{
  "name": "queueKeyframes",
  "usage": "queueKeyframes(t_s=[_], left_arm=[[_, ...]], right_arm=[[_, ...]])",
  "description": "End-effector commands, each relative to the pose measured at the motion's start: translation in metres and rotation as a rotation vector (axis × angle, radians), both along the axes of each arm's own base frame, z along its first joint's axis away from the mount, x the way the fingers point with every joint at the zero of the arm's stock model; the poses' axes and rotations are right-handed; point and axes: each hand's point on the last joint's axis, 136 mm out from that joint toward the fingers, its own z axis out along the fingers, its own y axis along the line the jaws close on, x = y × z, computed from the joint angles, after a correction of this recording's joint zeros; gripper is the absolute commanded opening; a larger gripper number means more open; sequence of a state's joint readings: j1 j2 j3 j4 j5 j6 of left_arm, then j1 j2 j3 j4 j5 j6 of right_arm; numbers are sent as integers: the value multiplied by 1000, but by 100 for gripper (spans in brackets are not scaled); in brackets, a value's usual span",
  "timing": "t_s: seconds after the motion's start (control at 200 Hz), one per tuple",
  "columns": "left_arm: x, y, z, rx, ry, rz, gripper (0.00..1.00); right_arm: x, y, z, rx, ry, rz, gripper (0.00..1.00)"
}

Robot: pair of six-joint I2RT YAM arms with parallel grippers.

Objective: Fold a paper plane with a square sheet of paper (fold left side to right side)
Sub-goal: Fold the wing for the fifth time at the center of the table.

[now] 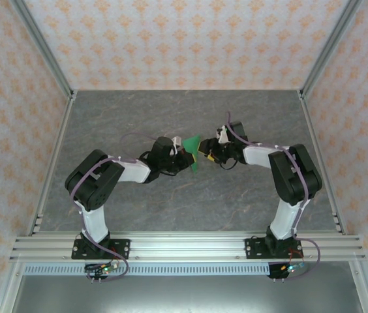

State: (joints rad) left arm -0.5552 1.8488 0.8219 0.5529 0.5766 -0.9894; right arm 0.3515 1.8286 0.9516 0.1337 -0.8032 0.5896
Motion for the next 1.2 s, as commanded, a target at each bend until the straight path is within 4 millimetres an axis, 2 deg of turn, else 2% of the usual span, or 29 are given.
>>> queueKeyframes(t_s=[0.0,0.335,0.355,0.445,1.196], left_arm=[[2,1,3,-64,-4,19,0],[3,13,-15,-101,62,79,0],[2,14,-26,-97,84,83,0],[4,17,-34,-115,108,102,0],[5,21,-36,-125,113,120,0]], right_arm=[[8,10,5,30,-31,4,53],[23,19,-3,34,-8,-8,49],[24,19,-4,33,-5,-6,49],[27,20,-7,30,3,-12,48],[30,35,-21,15,52,10,40]])
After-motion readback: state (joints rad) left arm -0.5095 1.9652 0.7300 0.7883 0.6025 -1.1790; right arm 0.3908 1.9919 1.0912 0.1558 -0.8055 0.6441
